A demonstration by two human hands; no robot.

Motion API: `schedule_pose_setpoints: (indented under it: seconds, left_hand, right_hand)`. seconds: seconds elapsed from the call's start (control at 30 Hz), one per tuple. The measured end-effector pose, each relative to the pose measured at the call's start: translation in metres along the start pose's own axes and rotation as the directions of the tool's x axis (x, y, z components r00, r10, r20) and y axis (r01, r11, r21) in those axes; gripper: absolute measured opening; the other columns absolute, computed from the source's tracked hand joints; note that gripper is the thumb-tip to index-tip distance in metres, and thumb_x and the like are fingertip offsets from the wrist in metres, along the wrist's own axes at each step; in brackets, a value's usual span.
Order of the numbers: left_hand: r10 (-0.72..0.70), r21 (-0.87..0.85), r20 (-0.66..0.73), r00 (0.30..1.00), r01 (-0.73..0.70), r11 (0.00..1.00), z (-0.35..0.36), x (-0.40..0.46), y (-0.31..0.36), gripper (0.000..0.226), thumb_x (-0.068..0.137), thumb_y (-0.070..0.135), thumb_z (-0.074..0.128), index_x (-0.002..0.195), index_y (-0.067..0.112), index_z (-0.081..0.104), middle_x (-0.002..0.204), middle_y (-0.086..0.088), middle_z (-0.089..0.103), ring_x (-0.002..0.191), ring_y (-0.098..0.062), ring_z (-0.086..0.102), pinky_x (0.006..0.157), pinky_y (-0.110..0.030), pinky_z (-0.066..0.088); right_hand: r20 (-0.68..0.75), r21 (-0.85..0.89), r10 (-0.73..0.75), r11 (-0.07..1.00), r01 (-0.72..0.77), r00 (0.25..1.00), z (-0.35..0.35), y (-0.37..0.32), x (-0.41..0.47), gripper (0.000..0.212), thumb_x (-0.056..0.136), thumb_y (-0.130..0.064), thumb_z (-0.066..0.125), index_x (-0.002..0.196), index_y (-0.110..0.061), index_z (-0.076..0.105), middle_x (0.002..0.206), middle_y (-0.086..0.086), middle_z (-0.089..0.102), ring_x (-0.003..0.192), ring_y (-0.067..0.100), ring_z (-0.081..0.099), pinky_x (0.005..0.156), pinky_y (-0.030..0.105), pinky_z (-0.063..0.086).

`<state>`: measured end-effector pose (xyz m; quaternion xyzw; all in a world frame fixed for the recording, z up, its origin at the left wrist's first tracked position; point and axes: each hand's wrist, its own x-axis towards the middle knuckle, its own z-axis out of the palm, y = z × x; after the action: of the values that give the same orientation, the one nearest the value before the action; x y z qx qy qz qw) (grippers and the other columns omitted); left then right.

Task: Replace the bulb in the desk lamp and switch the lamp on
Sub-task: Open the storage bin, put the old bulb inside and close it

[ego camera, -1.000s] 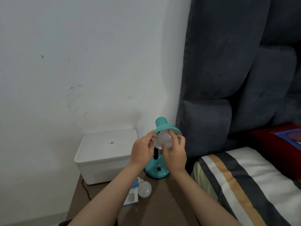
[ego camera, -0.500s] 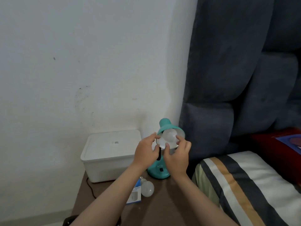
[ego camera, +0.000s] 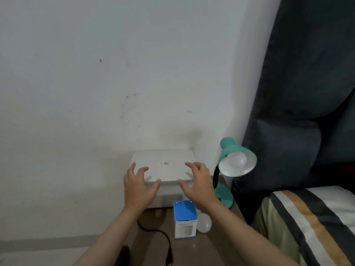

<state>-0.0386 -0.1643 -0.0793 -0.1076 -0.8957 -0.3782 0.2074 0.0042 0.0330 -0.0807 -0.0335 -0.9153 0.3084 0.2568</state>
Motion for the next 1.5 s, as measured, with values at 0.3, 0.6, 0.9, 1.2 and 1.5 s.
schedule_pose_setpoints:
  seconds: [0.3, 0.6, 0.9, 1.2, 1.5]
  left_hand:
    - [-0.205, -0.054, 0.259, 0.944, 0.226, 0.973, 0.006, 0.016, -0.059, 0.107, 0.059, 0.068, 0.070, 0.142, 0.019, 0.023, 0.151, -0.013, 0.016, 0.140, -0.028, 0.014, 0.112, -0.045, 0.025]
    - [-0.159, -0.166, 0.123, 0.980, 0.178, 0.970, 0.011, 0.016, -0.054, 0.090, 0.067, 0.054, 0.073, 0.137, 0.013, 0.034, 0.137, -0.007, 0.038, 0.128, -0.022, 0.036, 0.107, -0.038, 0.034]
    - [-0.117, -0.164, 0.055, 0.992, 0.124, 0.979, -0.013, 0.025, -0.038, 0.097, 0.059, 0.069, 0.063, 0.136, 0.018, 0.034, 0.139, -0.005, 0.039, 0.129, -0.023, 0.036, 0.105, -0.042, 0.038]
    - [-0.120, -0.166, 0.010, 0.993, 0.120, 0.979, -0.068, -0.058, -0.004, 0.088, 0.057, 0.054, 0.079, 0.130, 0.015, 0.049, 0.131, -0.004, 0.053, 0.121, -0.020, 0.047, 0.100, -0.037, 0.042]
    - [-0.245, -0.082, 0.244, 0.938, 0.271, 0.959, -0.082, -0.227, 0.030, 0.095, 0.051, 0.051, 0.084, 0.130, 0.011, 0.050, 0.147, -0.011, 0.037, 0.135, -0.023, 0.034, 0.108, -0.040, 0.034]
  right_hand:
    - [0.265, -0.035, 0.236, 0.971, -0.235, 0.935, 0.025, 0.021, 0.028, 0.118, 0.045, -0.085, 0.063, 0.144, -0.034, 0.023, 0.155, 0.013, 0.010, 0.143, 0.032, 0.012, 0.114, 0.051, 0.023]
    - [0.171, 0.085, 0.201, 0.972, -0.218, 0.964, 0.027, 0.019, 0.028, 0.106, 0.053, -0.067, 0.077, 0.139, -0.015, 0.041, 0.149, 0.009, 0.021, 0.139, 0.026, 0.023, 0.115, 0.042, 0.027]
    - [0.094, 0.138, 0.124, 0.981, -0.137, 0.988, 0.011, 0.000, 0.033, 0.112, 0.047, -0.078, 0.068, 0.138, -0.018, 0.041, 0.152, 0.010, 0.018, 0.141, 0.025, 0.021, 0.115, 0.043, 0.026]
    - [0.039, 0.044, -0.029, 0.999, 0.027, 0.999, -0.039, -0.015, -0.046, 0.104, 0.056, -0.080, 0.062, 0.137, -0.019, 0.041, 0.152, 0.012, 0.017, 0.140, 0.027, 0.020, 0.112, 0.039, 0.024]
    - [0.119, -0.031, 0.045, 0.999, -0.041, 0.992, -0.092, 0.015, -0.232, 0.099, 0.059, -0.081, 0.059, 0.139, -0.027, 0.038, 0.153, 0.010, 0.014, 0.142, 0.020, 0.012, 0.111, 0.035, 0.020]
